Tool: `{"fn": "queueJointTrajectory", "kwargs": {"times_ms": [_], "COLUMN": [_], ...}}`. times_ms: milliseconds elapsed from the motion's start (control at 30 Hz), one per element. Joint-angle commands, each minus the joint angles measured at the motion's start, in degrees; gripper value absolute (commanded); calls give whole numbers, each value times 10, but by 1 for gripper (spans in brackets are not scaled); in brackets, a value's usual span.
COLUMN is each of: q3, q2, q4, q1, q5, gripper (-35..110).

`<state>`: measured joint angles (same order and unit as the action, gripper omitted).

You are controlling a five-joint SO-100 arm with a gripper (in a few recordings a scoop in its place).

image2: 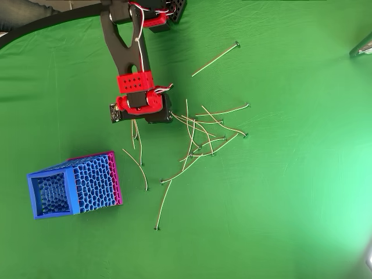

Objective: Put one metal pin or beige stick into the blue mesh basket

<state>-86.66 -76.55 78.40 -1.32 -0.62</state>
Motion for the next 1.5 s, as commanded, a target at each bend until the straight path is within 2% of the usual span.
{"fn": "queueJointTrajectory", "kwargs": {"times_ms": [0,633,1467], "q3": [24,71,51], "q2": [4,68,77], "q4": [4,17,19], "q1": [-2,29,13], "q5": [4,5,-14], "gripper": [21,20,17]}}
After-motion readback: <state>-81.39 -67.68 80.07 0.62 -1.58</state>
